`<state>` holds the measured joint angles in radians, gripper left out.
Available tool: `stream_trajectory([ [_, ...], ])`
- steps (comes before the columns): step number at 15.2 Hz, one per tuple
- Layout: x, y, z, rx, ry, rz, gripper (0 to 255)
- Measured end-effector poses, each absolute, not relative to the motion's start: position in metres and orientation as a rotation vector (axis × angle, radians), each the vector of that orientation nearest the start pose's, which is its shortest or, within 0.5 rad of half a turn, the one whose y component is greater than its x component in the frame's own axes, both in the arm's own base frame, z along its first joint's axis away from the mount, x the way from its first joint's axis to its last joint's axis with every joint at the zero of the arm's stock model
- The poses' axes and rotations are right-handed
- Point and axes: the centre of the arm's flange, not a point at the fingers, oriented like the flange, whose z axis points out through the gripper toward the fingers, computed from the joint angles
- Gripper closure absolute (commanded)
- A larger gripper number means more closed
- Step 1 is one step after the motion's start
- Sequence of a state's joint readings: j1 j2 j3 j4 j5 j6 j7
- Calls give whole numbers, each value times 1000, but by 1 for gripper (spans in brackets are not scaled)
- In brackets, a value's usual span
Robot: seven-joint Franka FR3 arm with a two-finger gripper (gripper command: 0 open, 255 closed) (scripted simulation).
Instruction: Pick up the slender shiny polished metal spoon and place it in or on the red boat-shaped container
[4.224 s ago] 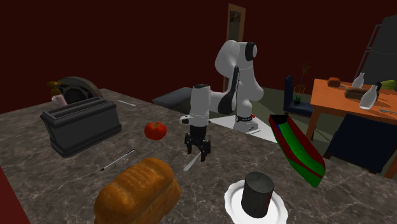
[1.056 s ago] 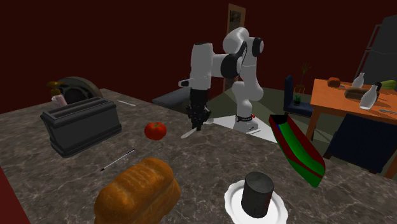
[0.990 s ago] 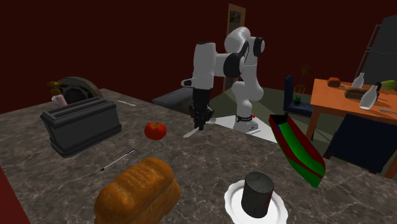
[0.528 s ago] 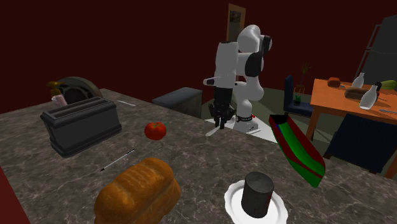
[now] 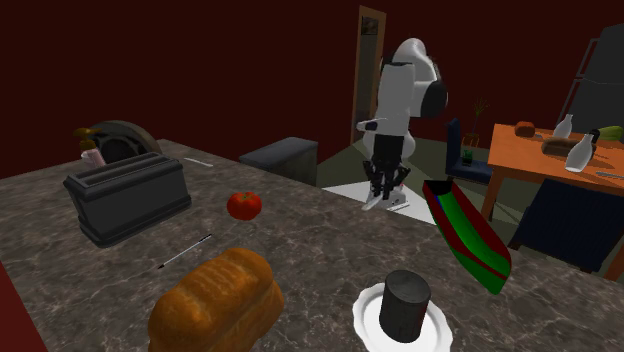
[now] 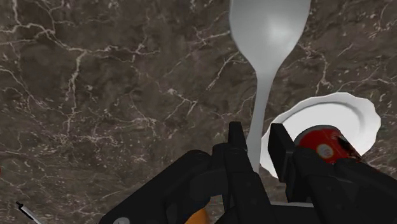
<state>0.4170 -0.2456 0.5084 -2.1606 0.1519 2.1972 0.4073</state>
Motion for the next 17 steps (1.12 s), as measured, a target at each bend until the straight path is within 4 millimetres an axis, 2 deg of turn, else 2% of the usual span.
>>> stream_trajectory([
  [8, 185, 445, 514, -2885, -657, -286, 255],
  [15, 100, 467, 515, -2886, -656, -286, 255],
  [17, 69, 475, 521, -2885, -657, -287, 255],
])
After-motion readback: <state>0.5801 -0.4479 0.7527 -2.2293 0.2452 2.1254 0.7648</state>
